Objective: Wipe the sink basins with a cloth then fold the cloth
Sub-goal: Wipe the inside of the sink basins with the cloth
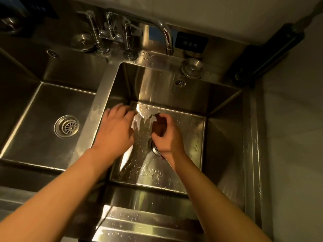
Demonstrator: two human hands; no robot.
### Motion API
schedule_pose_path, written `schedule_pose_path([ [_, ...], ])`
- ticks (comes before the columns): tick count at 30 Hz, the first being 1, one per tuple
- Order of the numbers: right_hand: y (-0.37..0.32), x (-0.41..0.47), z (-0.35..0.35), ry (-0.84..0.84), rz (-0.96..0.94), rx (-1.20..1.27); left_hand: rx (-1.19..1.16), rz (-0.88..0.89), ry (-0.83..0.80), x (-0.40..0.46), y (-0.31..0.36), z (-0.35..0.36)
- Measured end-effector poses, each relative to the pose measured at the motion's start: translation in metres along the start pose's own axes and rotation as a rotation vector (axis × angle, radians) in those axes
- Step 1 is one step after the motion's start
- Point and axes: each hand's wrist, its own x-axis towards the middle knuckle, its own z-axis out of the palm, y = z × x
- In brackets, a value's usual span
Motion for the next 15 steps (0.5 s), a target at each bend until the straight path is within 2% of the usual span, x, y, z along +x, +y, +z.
schedule_pose_path([
  [3, -0.014, 0.013, 0.003, 0.042, -0.246, -0.253, 0.163, 0.028, 0.03, 0.014, -0.023, -0.017],
  [5, -0.024, 0.024, 0.005, 0.058, -0.406, -0.446, 0.217, -0.03, -0.006, 0.014, -0.037, -0.017],
  [8, -0.038, 0.044, 0.004, -0.072, -0.601, -0.671, 0.141, -0.153, 0.025, 0.009, -0.049, -0.01],
  [11, -0.046, 0.069, 0.007, -0.249, -0.882, -0.883, 0.063, -0.18, 0.095, 0.01, -0.049, -0.009],
  [15, -0.051, 0.113, 0.013, -0.237, -1.372, -1.061, 0.029, -0.182, 0.1, 0.01, -0.047, -0.012],
])
